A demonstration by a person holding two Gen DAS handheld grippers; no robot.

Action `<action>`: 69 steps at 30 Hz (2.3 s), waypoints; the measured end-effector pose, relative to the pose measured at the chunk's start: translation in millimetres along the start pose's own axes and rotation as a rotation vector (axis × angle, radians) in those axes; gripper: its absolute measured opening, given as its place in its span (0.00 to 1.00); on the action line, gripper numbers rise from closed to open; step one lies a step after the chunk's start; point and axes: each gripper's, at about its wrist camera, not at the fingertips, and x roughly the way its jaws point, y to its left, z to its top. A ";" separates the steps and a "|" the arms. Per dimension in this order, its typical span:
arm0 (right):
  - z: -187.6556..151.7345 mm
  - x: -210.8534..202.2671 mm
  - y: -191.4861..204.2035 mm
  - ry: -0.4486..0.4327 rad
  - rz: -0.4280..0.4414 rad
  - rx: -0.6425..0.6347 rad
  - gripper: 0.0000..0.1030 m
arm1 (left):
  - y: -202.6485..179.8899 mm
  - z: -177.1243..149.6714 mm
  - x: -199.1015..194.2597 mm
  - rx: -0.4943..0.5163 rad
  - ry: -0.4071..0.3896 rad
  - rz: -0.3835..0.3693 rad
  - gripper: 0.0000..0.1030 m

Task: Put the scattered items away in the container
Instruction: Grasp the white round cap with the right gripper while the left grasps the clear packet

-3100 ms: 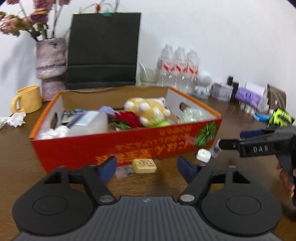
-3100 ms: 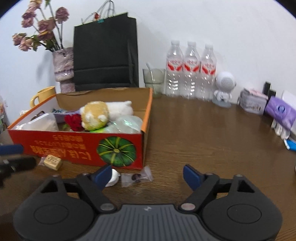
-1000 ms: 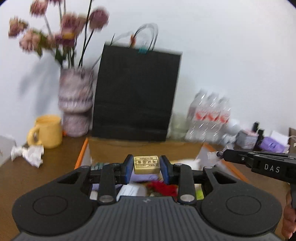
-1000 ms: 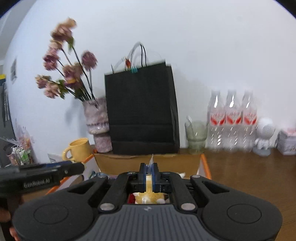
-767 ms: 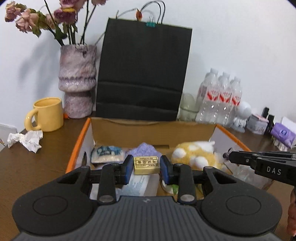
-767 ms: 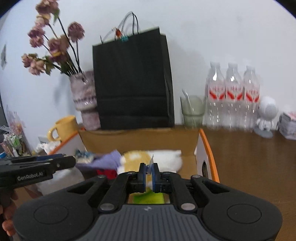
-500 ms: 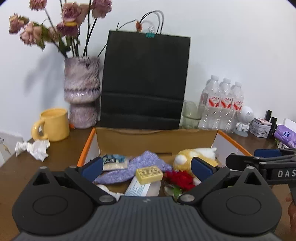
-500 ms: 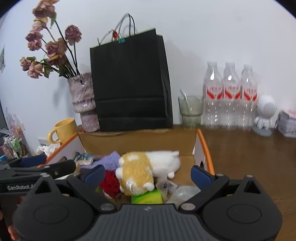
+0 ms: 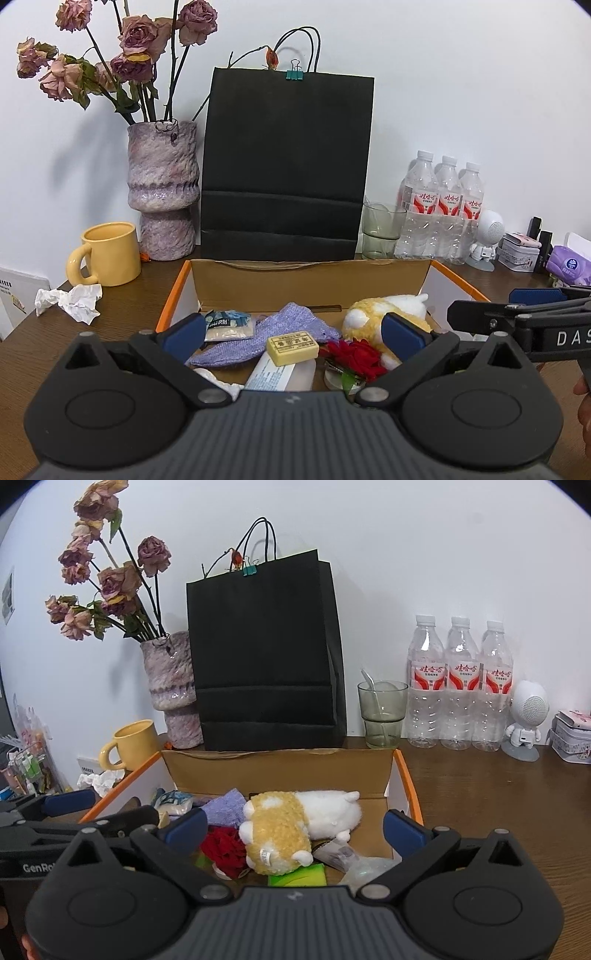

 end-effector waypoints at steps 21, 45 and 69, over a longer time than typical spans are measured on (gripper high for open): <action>-4.0 -12.6 1.6 -0.006 -0.001 0.002 1.00 | 3.3 2.0 -22.8 -0.021 -0.031 -0.020 1.00; -93.8 -39.8 0.5 0.148 -0.120 -0.143 0.85 | 1.5 -63.0 -49.3 -0.012 0.129 -0.109 1.00; -93.6 -42.9 -24.8 0.184 -0.028 -0.029 0.26 | -53.2 -81.8 -16.0 0.104 0.236 -0.056 0.34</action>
